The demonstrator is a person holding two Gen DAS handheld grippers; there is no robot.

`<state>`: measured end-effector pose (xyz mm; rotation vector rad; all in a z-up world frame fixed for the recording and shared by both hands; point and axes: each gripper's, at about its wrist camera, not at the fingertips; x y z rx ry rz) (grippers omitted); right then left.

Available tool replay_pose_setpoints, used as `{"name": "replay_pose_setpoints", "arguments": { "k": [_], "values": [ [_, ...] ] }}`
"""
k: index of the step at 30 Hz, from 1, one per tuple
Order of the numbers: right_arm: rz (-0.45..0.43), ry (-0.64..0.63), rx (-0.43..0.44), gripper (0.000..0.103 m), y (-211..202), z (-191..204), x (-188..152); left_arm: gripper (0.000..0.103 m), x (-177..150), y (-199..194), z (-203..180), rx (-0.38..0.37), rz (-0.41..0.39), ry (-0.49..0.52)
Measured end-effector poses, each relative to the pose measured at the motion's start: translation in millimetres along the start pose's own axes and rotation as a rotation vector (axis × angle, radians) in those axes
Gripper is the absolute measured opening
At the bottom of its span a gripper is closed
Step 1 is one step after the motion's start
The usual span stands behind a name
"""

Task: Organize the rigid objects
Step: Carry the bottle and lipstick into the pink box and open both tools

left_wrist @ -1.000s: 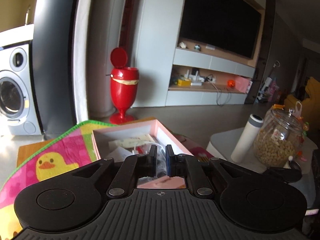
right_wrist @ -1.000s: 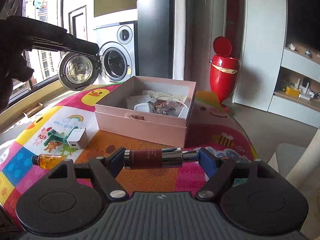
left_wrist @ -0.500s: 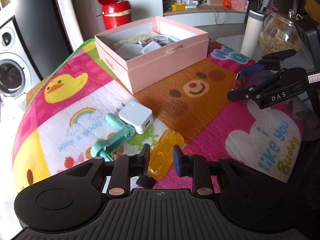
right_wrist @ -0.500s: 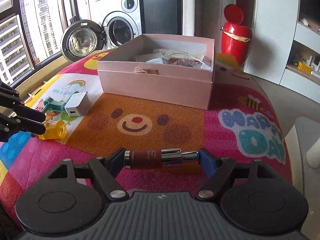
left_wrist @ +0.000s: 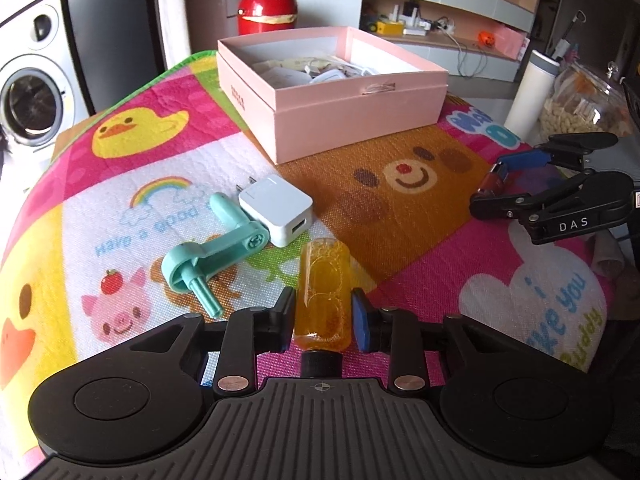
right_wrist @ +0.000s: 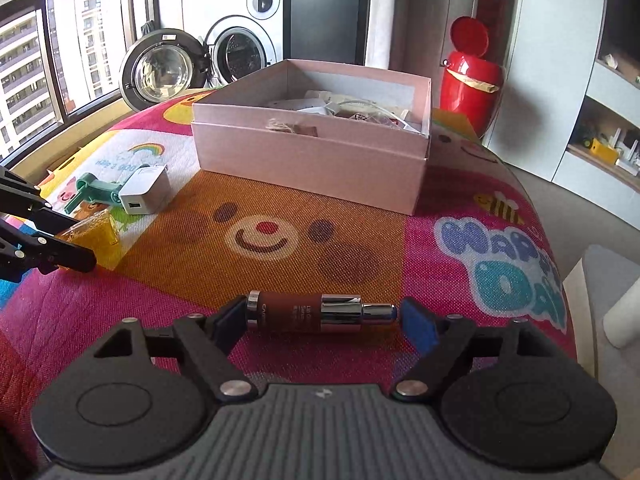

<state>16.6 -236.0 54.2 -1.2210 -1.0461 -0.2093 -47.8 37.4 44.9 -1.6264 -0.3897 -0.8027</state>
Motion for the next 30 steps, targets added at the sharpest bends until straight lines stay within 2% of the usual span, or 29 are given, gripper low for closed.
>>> {"name": "replay_pose_setpoints", "arguments": {
  "k": [2, 5, 8, 11, 15, 21, 24, 26, 30],
  "values": [
    [0.000, -0.019, 0.001, 0.079, -2, 2, 2, 0.032, 0, -1, -4, -0.003, -0.012, 0.003],
    [-0.011, -0.035, 0.008, 0.078, -6, 1, 8, 0.032, 4, -2, -6, -0.049, -0.017, -0.015],
    [-0.053, -0.034, 0.013, 0.078, -17, -4, 24, 0.032, 20, -9, -11, -0.058, -0.064, 0.004],
    [-0.119, -0.030, 0.005, 0.078, -28, -11, 50, 0.032, 49, -16, -7, -0.077, -0.134, -0.013],
    [-0.214, -0.048, -0.054, 0.078, -27, -17, 90, 0.032, 103, -20, 6, -0.074, -0.282, -0.057],
    [-0.230, -0.068, -0.102, 0.079, 11, -19, 132, 0.032, 172, 9, 20, -0.065, -0.400, -0.124],
    [-0.195, -0.050, -0.089, 0.079, 34, -21, 141, 0.032, 185, 31, 26, -0.092, -0.404, -0.168],
    [-0.153, -0.011, -0.059, 0.079, 49, -25, 142, 0.032, 188, 54, 34, -0.120, -0.345, -0.228],
    [-0.114, 0.035, -0.044, 0.079, 62, -27, 134, 0.031, 174, 77, 41, -0.086, -0.323, -0.244]
  ]
}}
Point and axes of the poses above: each gripper's, at about its wrist camera, not at the fingertips, and y roughly the way its jaws point, z to its left, x to its top, and after that the axes turned 4 degrees about -z, right-handed
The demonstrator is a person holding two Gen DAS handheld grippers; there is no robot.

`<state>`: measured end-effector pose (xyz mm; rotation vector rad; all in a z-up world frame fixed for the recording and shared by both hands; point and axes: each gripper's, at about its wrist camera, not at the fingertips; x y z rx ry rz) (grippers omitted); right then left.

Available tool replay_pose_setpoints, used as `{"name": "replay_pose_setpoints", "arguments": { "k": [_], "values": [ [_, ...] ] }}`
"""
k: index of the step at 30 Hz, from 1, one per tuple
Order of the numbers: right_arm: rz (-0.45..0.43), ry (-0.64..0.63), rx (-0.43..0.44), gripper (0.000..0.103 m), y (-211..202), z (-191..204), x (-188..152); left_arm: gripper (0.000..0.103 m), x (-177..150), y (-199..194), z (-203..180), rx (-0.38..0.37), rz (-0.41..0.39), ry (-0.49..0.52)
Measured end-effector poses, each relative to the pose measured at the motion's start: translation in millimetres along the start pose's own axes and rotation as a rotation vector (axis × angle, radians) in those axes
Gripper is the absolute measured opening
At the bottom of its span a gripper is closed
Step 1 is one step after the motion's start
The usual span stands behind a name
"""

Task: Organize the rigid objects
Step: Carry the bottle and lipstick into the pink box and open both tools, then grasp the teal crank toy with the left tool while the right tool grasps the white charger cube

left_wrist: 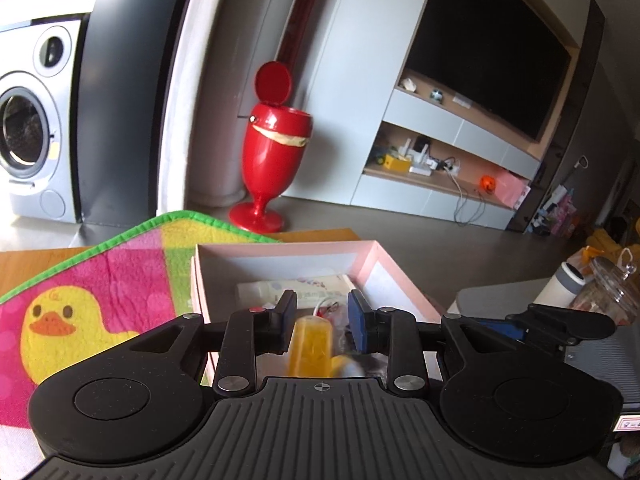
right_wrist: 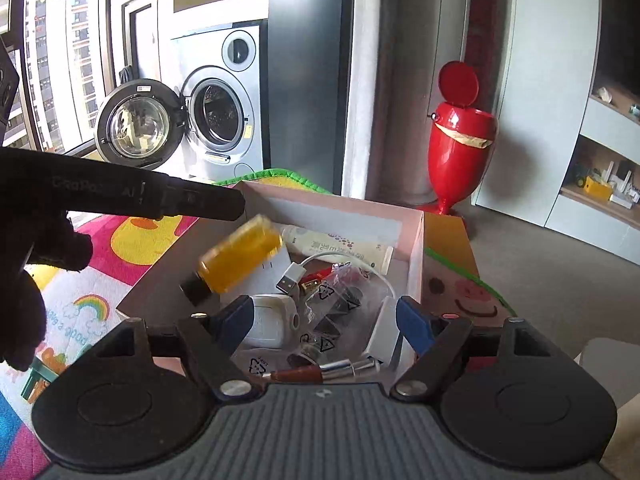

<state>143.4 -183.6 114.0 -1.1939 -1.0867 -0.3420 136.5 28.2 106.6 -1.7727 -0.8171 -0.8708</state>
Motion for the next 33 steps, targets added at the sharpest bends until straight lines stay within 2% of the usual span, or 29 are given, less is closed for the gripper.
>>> {"name": "replay_pose_setpoints", "arguments": {
  "k": [5, 8, 11, 16, 18, 20, 23, 26, 29, 32, 33],
  "values": [
    [-0.003, -0.034, -0.026, 0.079, -12, 2, -16, 0.031, -21, -20, 14, 0.022, 0.047, -0.025],
    [-0.033, -0.071, -0.040, 0.082, -29, 6, -28, 0.031, -39, -49, 20, 0.076, 0.054, -0.011],
    [-0.026, -0.091, -0.017, 0.082, -39, 14, -36, 0.031, -61, -77, 28, 0.127, 0.075, -0.012],
    [0.027, -0.117, 0.081, 0.082, -41, 45, -52, 0.031, -101, -119, 36, 0.190, 0.100, 0.003],
    [0.048, -0.148, 0.120, 0.082, -39, 64, -59, 0.029, -116, -131, 37, 0.182, 0.116, -0.003],
    [0.055, -0.173, 0.152, 0.082, -40, 82, -64, 0.027, -130, -146, 34, 0.142, 0.112, -0.002],
    [0.062, -0.192, 0.217, 0.082, -40, 102, -65, 0.027, -141, -158, 31, 0.119, 0.123, 0.015],
    [0.068, -0.215, 0.261, 0.082, -35, 123, -64, 0.027, -143, -167, 34, 0.132, 0.089, -0.009],
    [0.075, -0.198, 0.250, 0.081, -18, 138, -59, 0.027, -138, -175, 43, 0.145, 0.024, -0.061],
    [0.129, -0.108, 0.285, 0.067, 3, 139, -52, 0.027, -133, -180, 51, 0.160, -0.013, -0.074],
    [0.149, -0.076, 0.299, 0.056, 10, 138, -50, 0.027, -132, -181, 53, 0.164, -0.019, -0.074]
  ]
}}
Point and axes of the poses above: each gripper's, at about its wrist camera, not at the fingertips, and y roughly the way its jaws point, z to its left, x to its top, and after that the axes turned 4 degrees about -z, right-handed
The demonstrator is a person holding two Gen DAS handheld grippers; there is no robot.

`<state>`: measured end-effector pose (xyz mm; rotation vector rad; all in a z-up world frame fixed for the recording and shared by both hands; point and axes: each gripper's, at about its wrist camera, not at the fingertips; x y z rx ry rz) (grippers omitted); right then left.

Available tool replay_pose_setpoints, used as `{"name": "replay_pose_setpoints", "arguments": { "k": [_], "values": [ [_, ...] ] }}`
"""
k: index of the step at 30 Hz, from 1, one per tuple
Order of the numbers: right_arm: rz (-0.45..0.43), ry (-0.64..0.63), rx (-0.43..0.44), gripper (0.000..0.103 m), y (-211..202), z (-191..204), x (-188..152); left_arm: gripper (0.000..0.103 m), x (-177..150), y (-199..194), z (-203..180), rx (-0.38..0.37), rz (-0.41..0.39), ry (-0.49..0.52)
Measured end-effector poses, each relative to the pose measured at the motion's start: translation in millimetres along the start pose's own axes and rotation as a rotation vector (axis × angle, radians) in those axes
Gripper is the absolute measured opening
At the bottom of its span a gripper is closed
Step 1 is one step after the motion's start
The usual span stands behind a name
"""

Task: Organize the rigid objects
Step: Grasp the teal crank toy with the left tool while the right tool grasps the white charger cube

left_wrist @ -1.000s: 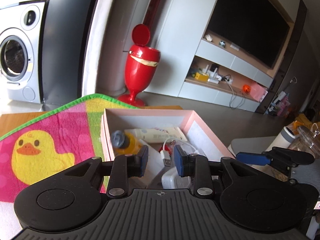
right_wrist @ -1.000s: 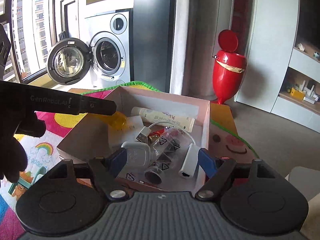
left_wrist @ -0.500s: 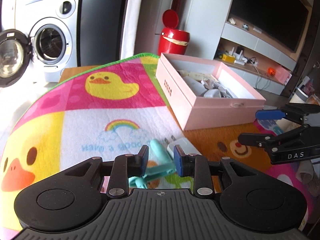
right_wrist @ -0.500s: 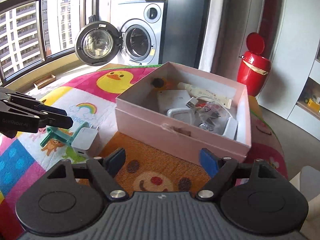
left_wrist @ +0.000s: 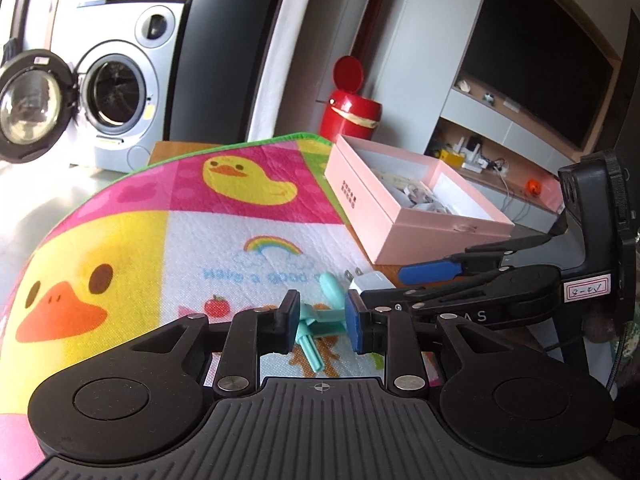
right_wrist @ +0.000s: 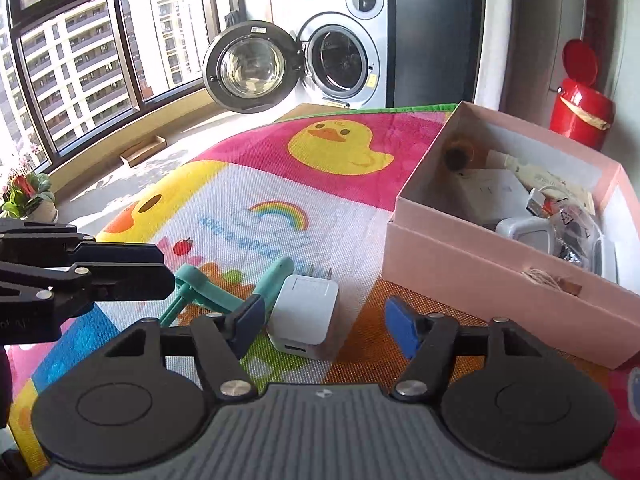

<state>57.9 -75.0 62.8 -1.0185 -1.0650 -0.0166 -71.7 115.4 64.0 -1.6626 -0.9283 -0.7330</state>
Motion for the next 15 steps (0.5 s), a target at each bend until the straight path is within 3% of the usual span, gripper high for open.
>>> {"name": "replay_pose_setpoints", "arguments": {
  "k": [3, 7, 13, 14, 15],
  "values": [
    [0.052, 0.057, 0.041, 0.037, 12, -3, 6, 0.027, 3, 5, 2, -0.002, 0.003, 0.013],
    [0.061, -0.005, -0.012, 0.033, 6, 1, 1, 0.027, 3, 20, 5, -0.012, 0.022, 0.009],
    [0.042, -0.090, -0.190, 0.035, -25, -18, -28, 0.028, -5, 24, 0, -0.054, 0.022, 0.034],
    [0.031, -0.073, -0.192, 0.039, -31, -24, -34, 0.028, -6, 24, -4, -0.062, 0.026, 0.056],
    [0.030, -0.056, -0.194, 0.050, -35, -28, -37, 0.028, -7, 24, -9, -0.064, 0.030, 0.085]
  ]
}}
Point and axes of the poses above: each gripper's, at about its wrist camera, not at the fingertips, and y roughly the way its jaws point, z to its left, x to its top, and after that the axes turned 4 degrees about -z, right-handed
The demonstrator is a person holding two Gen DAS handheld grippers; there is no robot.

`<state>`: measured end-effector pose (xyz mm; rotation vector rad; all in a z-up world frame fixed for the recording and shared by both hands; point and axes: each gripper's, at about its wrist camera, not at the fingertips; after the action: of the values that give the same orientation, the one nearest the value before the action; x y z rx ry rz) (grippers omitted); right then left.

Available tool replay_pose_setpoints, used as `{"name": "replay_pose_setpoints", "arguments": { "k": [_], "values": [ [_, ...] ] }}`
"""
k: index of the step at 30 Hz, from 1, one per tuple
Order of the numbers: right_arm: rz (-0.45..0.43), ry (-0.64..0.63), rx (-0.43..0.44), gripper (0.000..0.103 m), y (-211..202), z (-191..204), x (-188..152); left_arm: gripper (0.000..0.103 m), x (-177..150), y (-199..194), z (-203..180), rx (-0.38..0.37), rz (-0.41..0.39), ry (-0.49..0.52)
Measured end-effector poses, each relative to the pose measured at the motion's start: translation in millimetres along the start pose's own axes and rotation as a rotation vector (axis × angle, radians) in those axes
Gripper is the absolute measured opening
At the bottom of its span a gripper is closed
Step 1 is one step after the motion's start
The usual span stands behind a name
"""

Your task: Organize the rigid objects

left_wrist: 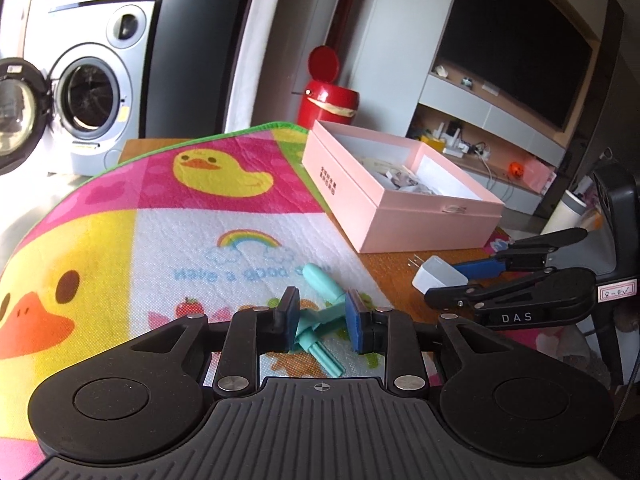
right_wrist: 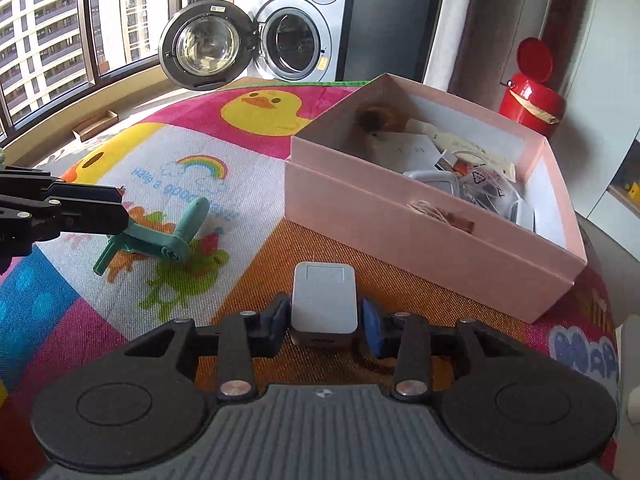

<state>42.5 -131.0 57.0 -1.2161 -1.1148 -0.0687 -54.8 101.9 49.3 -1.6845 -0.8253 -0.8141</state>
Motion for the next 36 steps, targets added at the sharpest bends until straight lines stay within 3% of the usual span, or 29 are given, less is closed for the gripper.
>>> {"name": "replay_pose_setpoints", "arguments": {
  "k": [1, 5, 10, 16, 19, 22, 27, 32, 36],
  "values": [
    [0.002, 0.018, -0.007, 0.059, -2, -4, -3, 0.028, 0, 0, -5, 0.001, 0.006, 0.031],
    [-0.006, 0.064, -0.016, 0.068, -6, -16, -10, 0.028, 0, 3, -18, 0.005, 0.033, 0.106],
    [-0.033, 0.070, -0.039, 0.080, -4, -18, -16, 0.028, 6, 16, -14, 0.080, 0.064, 0.061],
    [-0.087, 0.132, -0.035, 0.090, -3, -27, -29, 0.031, -3, 26, -28, -0.027, 0.178, 0.126],
    [-0.084, 0.129, -0.027, 0.094, -2, -27, -27, 0.032, -7, 28, -37, -0.015, 0.195, 0.158],
    [-0.066, 0.110, -0.004, 0.102, 2, -26, -25, 0.030, -5, 34, -40, 0.001, 0.205, 0.125],
    [-0.036, 0.098, 0.026, 0.103, 3, -27, -24, 0.030, 1, 40, -37, 0.021, 0.222, 0.013],
    [-0.044, 0.085, 0.028, 0.103, 0, -24, -27, 0.030, -1, 36, -29, -0.007, 0.207, -0.048],
    [-0.045, 0.090, 0.032, 0.103, -2, -24, -27, 0.029, -7, 32, -38, 0.016, 0.173, 0.002]
  ]
}}
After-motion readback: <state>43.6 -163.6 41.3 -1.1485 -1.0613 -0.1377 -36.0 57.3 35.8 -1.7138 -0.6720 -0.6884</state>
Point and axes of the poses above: each gripper's, at about its wrist camera, not at the fingertips, and y roughly the way its jaws point, z to its left, x to its top, and after that the axes turned 4 degrees about -z, right-handed
